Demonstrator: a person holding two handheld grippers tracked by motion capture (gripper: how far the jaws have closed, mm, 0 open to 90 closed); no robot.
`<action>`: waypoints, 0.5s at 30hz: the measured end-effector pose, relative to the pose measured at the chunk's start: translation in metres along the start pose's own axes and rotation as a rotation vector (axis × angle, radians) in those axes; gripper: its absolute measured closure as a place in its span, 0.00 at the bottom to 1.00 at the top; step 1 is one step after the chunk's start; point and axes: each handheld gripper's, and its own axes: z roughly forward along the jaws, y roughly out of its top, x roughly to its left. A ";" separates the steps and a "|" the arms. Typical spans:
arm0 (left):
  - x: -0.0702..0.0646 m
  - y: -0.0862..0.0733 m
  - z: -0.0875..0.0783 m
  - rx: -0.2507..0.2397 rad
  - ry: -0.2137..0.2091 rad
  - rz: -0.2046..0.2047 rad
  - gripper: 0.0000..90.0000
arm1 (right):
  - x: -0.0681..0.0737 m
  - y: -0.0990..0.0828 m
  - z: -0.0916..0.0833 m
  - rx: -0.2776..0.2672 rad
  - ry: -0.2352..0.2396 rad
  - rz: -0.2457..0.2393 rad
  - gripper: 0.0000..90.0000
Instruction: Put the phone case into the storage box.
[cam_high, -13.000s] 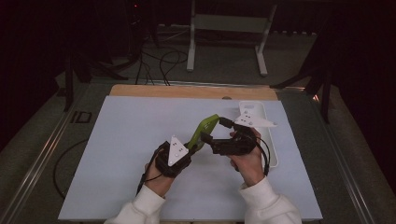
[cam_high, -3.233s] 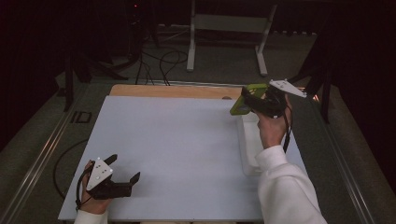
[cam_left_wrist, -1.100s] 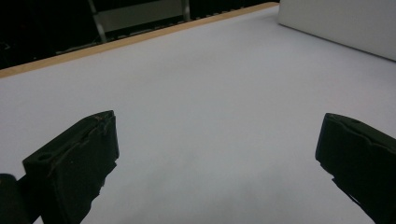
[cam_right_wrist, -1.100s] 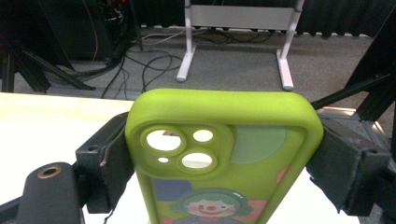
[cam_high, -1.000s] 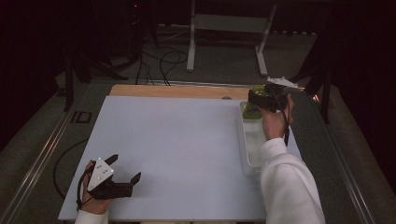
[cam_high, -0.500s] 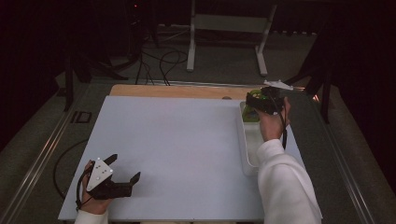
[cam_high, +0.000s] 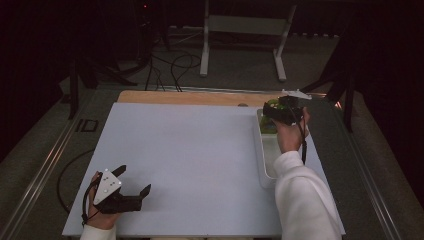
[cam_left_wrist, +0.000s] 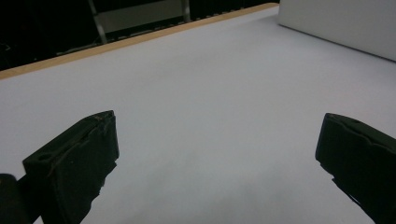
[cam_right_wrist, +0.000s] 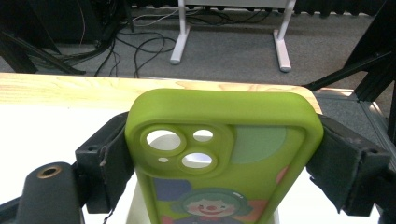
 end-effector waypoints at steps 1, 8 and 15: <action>0.000 0.000 0.000 0.001 0.000 0.001 0.00 | 0.000 0.000 0.000 -0.001 -0.002 -0.002 0.17; -0.001 0.000 0.001 0.003 -0.003 0.001 0.00 | -0.002 -0.002 0.003 0.006 -0.003 0.004 0.17; -0.001 0.000 0.001 0.002 -0.003 0.001 0.00 | 0.002 -0.003 0.007 0.017 -0.005 0.001 0.17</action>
